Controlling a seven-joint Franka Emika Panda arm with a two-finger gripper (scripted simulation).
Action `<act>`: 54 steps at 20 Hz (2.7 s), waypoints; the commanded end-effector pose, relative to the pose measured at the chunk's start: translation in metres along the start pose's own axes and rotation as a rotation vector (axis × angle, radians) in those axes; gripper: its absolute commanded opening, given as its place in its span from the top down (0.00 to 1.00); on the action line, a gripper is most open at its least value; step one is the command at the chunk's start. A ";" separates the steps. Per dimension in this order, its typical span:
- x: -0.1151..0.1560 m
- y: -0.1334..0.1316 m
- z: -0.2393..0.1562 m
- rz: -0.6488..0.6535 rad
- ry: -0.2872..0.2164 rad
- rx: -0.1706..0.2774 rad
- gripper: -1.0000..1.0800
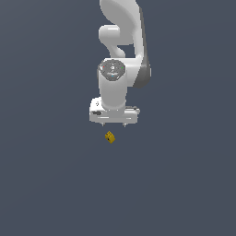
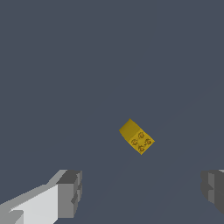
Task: Pick up the object and move it to a goal position.
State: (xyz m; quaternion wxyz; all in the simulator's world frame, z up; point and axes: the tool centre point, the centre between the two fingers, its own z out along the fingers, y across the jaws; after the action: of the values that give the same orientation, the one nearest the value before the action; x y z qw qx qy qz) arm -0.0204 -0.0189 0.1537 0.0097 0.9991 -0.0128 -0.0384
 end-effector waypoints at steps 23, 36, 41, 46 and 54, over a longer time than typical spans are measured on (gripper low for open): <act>0.005 -0.008 -0.004 -0.096 0.015 -0.010 0.04; 0.011 0.004 0.028 -0.374 0.035 -0.011 0.04; 0.012 0.009 0.042 -0.499 0.045 -0.011 0.04; 0.013 0.014 0.056 -0.623 0.057 -0.011 0.04; 0.014 0.019 0.073 -0.775 0.072 -0.013 0.04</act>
State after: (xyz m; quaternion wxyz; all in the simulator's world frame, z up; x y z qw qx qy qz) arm -0.0124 -0.0386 0.0828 0.0013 0.9352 0.3540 -0.0057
